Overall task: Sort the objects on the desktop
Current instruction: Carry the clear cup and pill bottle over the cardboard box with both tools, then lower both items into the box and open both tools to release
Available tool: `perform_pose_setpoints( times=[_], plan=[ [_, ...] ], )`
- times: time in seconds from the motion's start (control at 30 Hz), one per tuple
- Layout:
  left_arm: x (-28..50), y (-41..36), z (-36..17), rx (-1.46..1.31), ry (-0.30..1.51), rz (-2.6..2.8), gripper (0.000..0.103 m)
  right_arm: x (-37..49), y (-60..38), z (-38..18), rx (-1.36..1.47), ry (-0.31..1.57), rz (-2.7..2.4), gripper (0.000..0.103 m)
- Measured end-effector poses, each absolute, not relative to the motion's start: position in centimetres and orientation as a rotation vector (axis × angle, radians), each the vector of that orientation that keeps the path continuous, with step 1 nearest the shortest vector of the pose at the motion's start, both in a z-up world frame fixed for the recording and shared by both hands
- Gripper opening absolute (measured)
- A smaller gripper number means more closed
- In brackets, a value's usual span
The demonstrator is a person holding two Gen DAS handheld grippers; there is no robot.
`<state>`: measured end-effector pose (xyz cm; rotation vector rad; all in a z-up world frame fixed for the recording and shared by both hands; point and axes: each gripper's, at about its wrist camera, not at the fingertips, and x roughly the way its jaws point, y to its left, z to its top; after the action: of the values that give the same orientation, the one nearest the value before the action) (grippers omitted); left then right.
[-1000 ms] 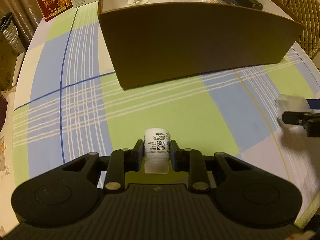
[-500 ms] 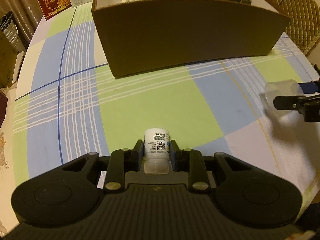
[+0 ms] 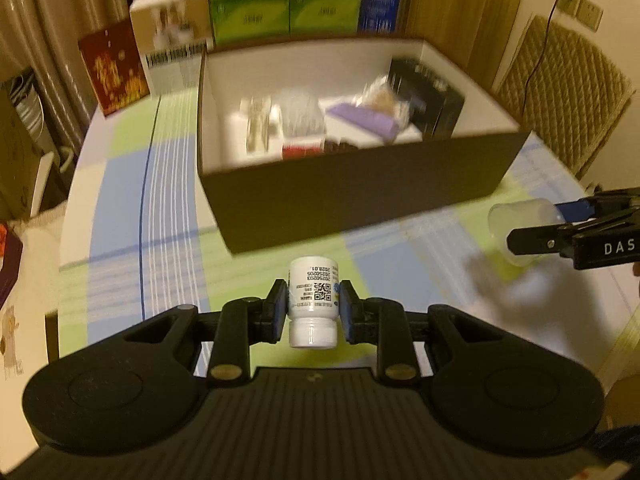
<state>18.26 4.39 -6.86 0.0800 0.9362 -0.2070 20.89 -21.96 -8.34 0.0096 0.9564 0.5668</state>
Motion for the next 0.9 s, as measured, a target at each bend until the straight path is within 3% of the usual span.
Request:
perform_pose_setpoints(
  times=[0.43, 0.9],
  plan=[
    [25.1, 3.5, -1.6, 0.093, 0.807, -0.219, 0.023, 26.3, -20.9, -2.8, 0.006, 0.814, 0.615, 0.072],
    [33.2, 2.6, -4.6, 0.142, 0.930, -0.198, 0.023, 33.2, -19.0, -4.7, 0.024, 0.898, 0.587, 0.072]
  ],
)
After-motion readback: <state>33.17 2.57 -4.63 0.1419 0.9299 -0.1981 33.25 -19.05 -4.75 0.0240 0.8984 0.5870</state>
